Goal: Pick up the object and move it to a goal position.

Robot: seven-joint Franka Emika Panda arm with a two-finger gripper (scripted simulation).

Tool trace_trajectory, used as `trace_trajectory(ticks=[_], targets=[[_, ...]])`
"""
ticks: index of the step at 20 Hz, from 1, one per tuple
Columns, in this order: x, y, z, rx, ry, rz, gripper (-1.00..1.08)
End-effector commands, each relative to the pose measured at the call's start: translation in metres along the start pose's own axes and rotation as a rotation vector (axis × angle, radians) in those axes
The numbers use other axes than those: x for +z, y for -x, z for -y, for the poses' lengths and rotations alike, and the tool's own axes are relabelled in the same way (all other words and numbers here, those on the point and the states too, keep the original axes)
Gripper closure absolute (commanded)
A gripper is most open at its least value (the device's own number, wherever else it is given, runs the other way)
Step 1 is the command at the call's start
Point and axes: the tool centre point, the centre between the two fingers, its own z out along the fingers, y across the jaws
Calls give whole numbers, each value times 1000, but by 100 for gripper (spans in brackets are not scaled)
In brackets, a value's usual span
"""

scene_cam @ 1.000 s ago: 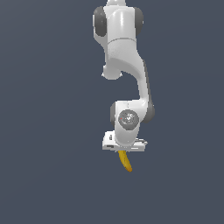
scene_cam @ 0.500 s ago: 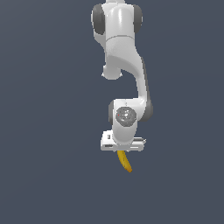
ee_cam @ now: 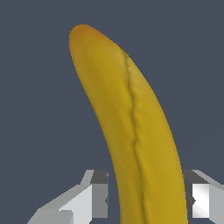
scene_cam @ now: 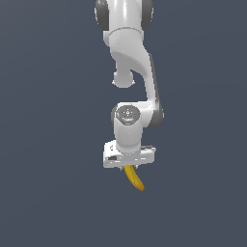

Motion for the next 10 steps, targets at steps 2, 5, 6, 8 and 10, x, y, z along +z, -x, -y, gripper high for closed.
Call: trace_trajectory(ticks=[2, 5, 6, 8, 10], targets=[[-20, -11, -12, -58, -9, -67, 108], [-36, -19, -21, -106, -18, -119, 108], [-41, -21, -23, -121, -21, -136, 108], [-52, -26, -29, -151, -26, -168, 108], [-61, -30, -34, -180, -31, -200, 108]])
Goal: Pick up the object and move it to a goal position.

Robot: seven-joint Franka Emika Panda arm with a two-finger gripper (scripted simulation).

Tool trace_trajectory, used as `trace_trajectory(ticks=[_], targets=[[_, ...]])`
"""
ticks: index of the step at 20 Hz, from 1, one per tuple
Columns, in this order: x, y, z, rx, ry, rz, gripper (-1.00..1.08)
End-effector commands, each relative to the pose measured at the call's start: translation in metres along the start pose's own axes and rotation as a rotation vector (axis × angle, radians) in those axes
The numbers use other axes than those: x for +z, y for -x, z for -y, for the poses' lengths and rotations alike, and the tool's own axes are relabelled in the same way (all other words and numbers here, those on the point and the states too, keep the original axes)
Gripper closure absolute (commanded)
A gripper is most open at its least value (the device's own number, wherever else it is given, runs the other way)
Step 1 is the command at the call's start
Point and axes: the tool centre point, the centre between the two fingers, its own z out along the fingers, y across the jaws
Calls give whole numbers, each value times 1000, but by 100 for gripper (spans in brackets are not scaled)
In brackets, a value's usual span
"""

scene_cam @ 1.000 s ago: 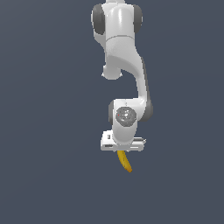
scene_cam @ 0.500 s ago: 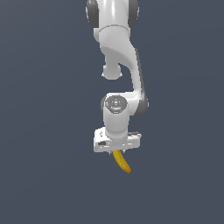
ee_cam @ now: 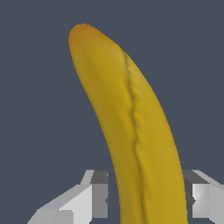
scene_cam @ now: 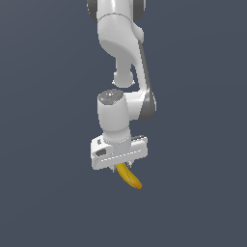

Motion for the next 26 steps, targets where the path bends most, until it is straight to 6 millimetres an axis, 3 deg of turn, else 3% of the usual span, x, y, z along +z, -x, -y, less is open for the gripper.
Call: trace_trajectory(ticks=[1, 26], targets=[[-13, -8, -7, -37, -5, -43, 108], [-120, -52, -62, -343, -69, -380, 108]])
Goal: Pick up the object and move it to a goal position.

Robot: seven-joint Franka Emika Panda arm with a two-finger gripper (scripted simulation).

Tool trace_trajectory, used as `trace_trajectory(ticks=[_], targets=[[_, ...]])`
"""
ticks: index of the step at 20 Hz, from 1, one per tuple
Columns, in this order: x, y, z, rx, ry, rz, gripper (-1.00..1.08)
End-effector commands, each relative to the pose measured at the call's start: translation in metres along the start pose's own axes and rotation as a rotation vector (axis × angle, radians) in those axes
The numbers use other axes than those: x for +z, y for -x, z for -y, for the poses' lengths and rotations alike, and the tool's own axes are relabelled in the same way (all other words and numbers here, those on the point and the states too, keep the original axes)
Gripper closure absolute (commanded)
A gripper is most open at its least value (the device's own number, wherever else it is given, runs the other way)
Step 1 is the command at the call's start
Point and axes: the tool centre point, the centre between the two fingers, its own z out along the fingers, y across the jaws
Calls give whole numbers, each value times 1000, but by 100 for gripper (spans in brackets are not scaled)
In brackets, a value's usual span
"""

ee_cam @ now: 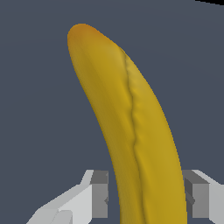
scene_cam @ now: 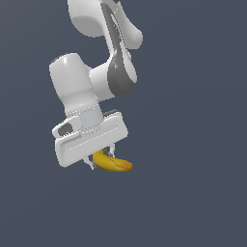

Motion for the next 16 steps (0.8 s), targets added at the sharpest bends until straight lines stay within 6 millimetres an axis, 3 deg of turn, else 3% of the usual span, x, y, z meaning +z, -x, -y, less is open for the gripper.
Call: trace_trajectory(ticks=[1, 16], targets=[[-11, -7, -6, -31, -5, -35, 108], [-77, -38, -43, -224, -50, -253, 108]])
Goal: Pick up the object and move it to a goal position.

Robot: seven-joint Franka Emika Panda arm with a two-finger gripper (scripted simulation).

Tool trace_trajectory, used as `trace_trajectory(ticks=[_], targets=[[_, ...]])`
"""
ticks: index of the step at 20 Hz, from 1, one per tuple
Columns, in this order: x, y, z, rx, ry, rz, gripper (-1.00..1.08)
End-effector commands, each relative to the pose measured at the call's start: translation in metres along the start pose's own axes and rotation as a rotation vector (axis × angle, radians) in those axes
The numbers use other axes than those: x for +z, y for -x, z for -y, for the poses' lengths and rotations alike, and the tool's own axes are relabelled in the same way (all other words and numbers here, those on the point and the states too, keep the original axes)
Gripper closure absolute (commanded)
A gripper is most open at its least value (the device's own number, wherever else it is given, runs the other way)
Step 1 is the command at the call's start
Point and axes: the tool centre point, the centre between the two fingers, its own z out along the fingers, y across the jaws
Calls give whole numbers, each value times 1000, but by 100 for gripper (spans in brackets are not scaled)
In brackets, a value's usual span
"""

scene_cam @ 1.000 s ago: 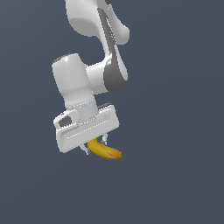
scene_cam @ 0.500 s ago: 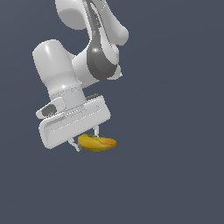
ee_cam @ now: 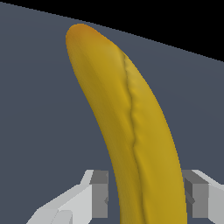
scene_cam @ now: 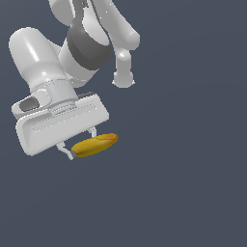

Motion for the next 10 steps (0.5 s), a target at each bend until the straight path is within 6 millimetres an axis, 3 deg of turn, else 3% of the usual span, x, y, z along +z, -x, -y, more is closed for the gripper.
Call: trace_trajectory(ticks=[1, 10], targets=[[-13, -8, -8, -38, -7, -43, 108], [-62, -31, -35, -183, -45, -206, 108]])
